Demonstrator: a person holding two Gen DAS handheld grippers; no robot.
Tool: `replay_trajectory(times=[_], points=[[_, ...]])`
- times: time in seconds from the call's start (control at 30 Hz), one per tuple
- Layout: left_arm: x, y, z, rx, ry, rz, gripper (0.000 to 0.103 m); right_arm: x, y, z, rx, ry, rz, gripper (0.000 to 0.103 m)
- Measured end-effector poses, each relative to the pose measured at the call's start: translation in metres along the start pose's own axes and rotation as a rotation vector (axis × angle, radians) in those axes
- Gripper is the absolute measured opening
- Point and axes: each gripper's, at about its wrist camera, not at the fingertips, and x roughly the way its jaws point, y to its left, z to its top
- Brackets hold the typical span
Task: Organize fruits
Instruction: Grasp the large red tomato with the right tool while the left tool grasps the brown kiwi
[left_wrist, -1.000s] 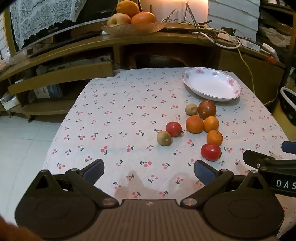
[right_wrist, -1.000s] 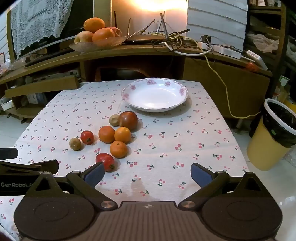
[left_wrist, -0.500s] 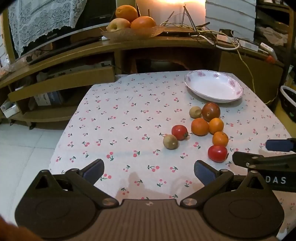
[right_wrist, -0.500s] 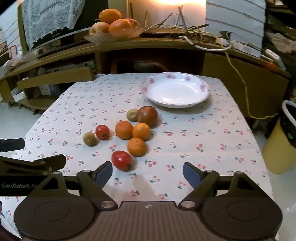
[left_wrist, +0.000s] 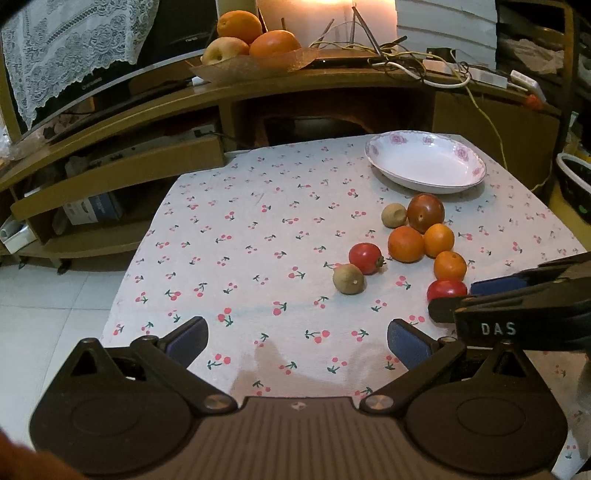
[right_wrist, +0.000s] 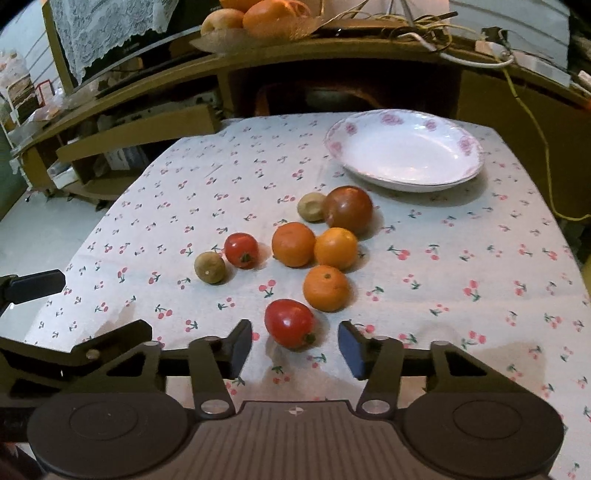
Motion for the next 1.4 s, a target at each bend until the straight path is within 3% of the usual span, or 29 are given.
replay_trajectory(times=[0.13,0.33,0.5,0.73,0.9,1.23,1.4], points=[[0.004,-0.002,-0.001,0.024,-0.001,0.003,0.103,0.006,0.003,-0.001,-0.008,0.019,0.009,0.033],[0.012,-0.002,0.004,0.034,-0.009,-0.03,0.1,0.0,-0.001,-0.003,-0.024,0.029,0.023,0.032],[0.03,-0.008,0.014,0.045,-0.001,-0.043,0.08,-0.004,-0.02,0.003,0.026,0.04,0.02,0.032],[0.053,-0.026,0.024,0.095,-0.005,-0.062,0.077,-0.01,-0.036,-0.002,0.069,0.059,0.034,0.032],[0.067,-0.026,0.026,0.091,0.024,-0.089,0.052,-0.012,-0.038,-0.001,0.074,0.066,0.044,0.032],[0.075,-0.025,0.029,0.067,0.024,-0.122,0.033,-0.012,-0.042,-0.003,0.074,0.069,0.05,0.032],[0.073,-0.026,0.029,0.075,0.027,-0.129,0.031,-0.014,-0.043,-0.003,0.076,0.07,0.046,0.032]])
